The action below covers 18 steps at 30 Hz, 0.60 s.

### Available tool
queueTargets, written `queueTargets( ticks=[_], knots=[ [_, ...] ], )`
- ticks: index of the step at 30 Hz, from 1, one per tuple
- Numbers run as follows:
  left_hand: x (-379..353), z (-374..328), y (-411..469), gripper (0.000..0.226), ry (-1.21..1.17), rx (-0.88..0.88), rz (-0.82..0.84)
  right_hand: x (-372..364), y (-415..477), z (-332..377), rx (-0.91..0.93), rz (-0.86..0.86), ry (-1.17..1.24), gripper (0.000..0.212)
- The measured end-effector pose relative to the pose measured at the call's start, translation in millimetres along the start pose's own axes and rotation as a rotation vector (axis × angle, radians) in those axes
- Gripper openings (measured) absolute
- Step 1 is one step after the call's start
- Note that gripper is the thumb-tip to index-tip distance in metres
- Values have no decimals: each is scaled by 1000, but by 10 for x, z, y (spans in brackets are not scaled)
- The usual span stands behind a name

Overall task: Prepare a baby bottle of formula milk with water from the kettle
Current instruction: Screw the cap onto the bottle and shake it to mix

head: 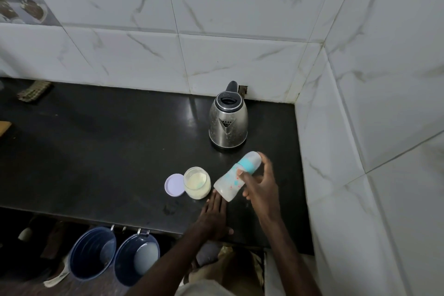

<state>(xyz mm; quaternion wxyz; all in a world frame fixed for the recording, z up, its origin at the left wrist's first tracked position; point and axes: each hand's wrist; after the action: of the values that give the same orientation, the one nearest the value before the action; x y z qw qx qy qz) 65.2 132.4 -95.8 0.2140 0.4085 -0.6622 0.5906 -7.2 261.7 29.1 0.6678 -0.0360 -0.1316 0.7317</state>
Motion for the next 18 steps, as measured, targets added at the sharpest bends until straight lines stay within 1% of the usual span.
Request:
queueTargets(
  ticks=[1,4,6,9,12,15,18],
  knots=[
    [2,-4,-1,114,0,-1,-4,11,8,-7,7,-18,5,69],
    [-28,14,-9,117,-1,-6,-29,30,84,26,-4,-233,99,75],
    [-55,28,6,118,-4,-10,-30,42,112,-20,91,-253,65,81],
    [-42,24,19,118,-9,-13,-20,64,136,-192,222,-142,-181,91],
    [-44,19,7,118,3,-4,-24,71,166,-448,245,-33,-375,99],
    [-66,8,12,118,2,2,-45,80,171,-650,255,66,-469,100],
    [-80,5,18,118,14,3,-63,89,182,-744,278,134,-522,93]
  ],
)
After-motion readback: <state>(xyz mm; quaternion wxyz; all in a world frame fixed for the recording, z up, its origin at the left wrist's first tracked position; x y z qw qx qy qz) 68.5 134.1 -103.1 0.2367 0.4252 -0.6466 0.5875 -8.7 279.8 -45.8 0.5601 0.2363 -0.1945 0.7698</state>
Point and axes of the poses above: each hand's wrist, its own y-axis towards the middle knuckle, its own x-axis out of the back of the hand, z = x × y, and after that the axes turned 2 degrees about -z, right-handed
